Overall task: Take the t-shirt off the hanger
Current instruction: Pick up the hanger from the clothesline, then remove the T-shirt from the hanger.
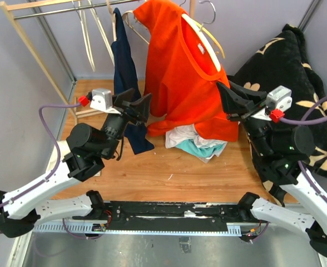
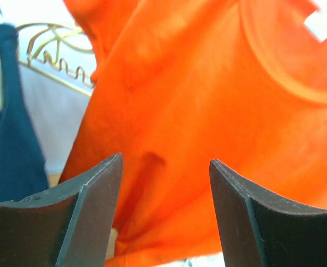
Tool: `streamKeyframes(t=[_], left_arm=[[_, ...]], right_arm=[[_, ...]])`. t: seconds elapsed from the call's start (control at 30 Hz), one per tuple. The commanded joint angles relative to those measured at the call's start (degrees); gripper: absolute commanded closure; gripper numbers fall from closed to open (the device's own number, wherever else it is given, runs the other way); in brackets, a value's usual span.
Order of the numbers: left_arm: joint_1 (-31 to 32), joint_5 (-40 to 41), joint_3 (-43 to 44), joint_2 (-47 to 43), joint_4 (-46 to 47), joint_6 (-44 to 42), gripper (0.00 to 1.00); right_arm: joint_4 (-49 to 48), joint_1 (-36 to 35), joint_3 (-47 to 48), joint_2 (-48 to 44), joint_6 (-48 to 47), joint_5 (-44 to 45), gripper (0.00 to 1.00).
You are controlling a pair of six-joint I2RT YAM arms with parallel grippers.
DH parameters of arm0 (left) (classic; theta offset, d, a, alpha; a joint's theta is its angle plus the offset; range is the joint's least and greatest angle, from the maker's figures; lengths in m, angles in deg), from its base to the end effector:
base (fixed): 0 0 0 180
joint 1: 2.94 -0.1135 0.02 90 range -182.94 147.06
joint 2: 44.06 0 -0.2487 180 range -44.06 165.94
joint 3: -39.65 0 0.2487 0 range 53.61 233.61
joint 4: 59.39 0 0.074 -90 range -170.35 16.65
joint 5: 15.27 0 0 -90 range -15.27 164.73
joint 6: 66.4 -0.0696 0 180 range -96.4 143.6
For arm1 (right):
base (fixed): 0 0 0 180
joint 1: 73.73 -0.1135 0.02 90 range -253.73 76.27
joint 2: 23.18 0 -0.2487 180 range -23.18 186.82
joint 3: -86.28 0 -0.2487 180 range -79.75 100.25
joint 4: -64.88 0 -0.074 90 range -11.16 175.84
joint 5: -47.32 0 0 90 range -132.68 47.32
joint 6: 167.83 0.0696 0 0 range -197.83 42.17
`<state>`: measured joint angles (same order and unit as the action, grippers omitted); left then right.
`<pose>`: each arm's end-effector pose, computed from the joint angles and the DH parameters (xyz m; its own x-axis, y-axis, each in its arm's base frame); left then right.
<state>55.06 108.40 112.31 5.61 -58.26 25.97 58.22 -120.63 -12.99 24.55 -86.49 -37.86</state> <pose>0.1432 -0.1563 0.4541 0.1983 -0.3822 -0.9025 0.4462 0.8551 -0.2641 0.1216 0.1213 0.5245 0.5340 0.3511 -0.7691 -0.6099 0.7900 -0.0629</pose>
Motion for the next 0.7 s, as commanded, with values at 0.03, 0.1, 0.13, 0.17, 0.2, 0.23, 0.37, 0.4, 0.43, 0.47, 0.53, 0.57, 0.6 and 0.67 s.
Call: streamKeyframes(t=[0.03, 0.1, 0.13, 0.17, 0.2, 0.23, 0.37, 0.4, 0.43, 0.47, 0.53, 0.57, 0.6, 0.67], left_arm=[[0.45, -3.6, 7.4, 6.6, 5.2, -3.51, 0.32], [0.45, -4.05, 10.5, 9.69, 5.25, -4.08, 0.32], [0.45, -4.44, 11.5, 10.94, 5.36, -4.29, 0.32], [0.45, -4.67, 12.13, 12.13, 5.64, -4.49, 0.32], [0.45, -4.88, 12.7, 13.11, 6.08, -4.62, 0.32], [0.41, -4.87, 13.04, 14.03, 6.47, -4.91, 0.32], [0.45, -2.52, 13.46, 17.45, 7.95, -6.17, 0.32], [0.45, -1.84, 13.41, 18.3, 7.94, -6.5, 0.32], [0.45, -1.12, 13.15, 18.9, 7.94, -6.84, 0.32], [0.45, -0.22, 12.72, 19.34, 8.19, -6.9, 0.32], [0.45, 1.23, 11.13, 19.77, 9.38, -7.03, 0.32], [0.41, 1.99, 10.26, 19.77, 10.03, -6.99, 0.32], [0.37, 2.59, 9.49, 19.84, 10.57, -6.83, 0.32], [-0.04, 3.26, 8.17, 19.93, 11.17, -6.06, 0.33]], right_arm=[[0.06, -0.76, -5.35, -4.14, 0.54, 2.77, 0.99], [0.81, -0.77, -7.67, -5.84, 1.63, 3.44, 0.99], [1.11, -0.81, -8.83, -6.72, 2.32, 3.68, 0.99], [1.21, -0.77, -10.17, -7.64, 3.37, 3.78, 0.99], [1.31, -0.77, -11.29, -8.33, 4.07, 3.73, 0.99], [1.6, -0.82, -12.31, -8.95, 4.77, 3.55, 0.99], [3.58, -0.75, -14.91, -10.55, 6.53, 4.1, 0.99], [3.95, -0.8, -15.39, -10.77, 7.0, 4.07, 0.99], [4.6, -0.8, -15.69, -10.98, 7.43, 3.94, 0.99], [5.26, -0.79, -15.96, -11.18, 7.84, 3.84, 0.99], [5.98, -0.83, -16.89, -11.82, 8.64, 3.67, 0.99], [6.03, -0.83, -17.37, -12.14, 9.05, 3.56, 0.99], [6.03, -0.87, -17.86, -12.55, 9.45, 3.41, 0.99], [6.31, -0.84, -18.7, -13.26, 10.21, 3.15, 0.99]])
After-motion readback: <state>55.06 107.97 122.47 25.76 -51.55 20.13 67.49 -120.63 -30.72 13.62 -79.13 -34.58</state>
